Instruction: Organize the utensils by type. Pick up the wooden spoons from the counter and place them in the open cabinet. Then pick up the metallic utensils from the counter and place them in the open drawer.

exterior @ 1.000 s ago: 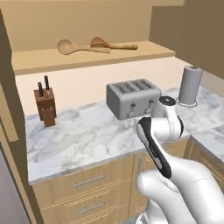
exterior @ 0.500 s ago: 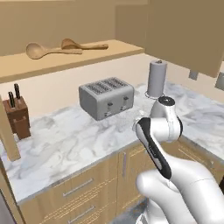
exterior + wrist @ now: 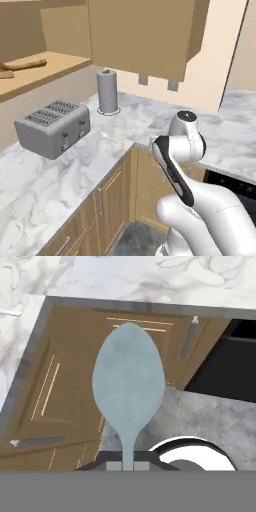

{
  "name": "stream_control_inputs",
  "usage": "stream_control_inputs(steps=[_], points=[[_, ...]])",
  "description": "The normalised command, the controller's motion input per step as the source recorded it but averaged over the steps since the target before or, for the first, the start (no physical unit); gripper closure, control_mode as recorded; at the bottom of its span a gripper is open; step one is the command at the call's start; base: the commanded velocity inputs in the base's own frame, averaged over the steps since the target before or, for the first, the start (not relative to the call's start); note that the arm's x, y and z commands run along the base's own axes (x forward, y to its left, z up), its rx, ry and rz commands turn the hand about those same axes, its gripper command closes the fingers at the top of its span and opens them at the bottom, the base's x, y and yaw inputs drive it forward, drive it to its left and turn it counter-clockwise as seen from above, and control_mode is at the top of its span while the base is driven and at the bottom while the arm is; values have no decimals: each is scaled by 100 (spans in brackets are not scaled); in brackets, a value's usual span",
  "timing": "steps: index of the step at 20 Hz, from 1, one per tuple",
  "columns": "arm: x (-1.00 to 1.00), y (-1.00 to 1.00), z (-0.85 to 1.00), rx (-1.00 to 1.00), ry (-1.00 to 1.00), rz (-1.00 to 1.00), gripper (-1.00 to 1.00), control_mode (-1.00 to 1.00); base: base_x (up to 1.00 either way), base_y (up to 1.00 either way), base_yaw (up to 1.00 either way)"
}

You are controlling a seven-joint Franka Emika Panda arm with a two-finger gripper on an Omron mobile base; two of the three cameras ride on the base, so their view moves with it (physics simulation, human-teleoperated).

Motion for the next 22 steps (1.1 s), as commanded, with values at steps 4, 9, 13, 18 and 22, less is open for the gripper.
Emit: stream_control_inputs(steps=[4, 9, 13, 18, 22], points=[[0, 0, 0, 0, 0, 0, 100, 100, -2, 3, -67], [0, 0, 0, 0, 0, 0, 100, 100, 0, 1, -64], [0, 0, 0, 0, 0, 0, 100, 100, 1, 0, -61], [0, 0, 0, 0, 0, 0, 100, 100, 9, -20, -35], [0, 0, 0, 0, 0, 0, 100, 100, 20, -34, -45]])
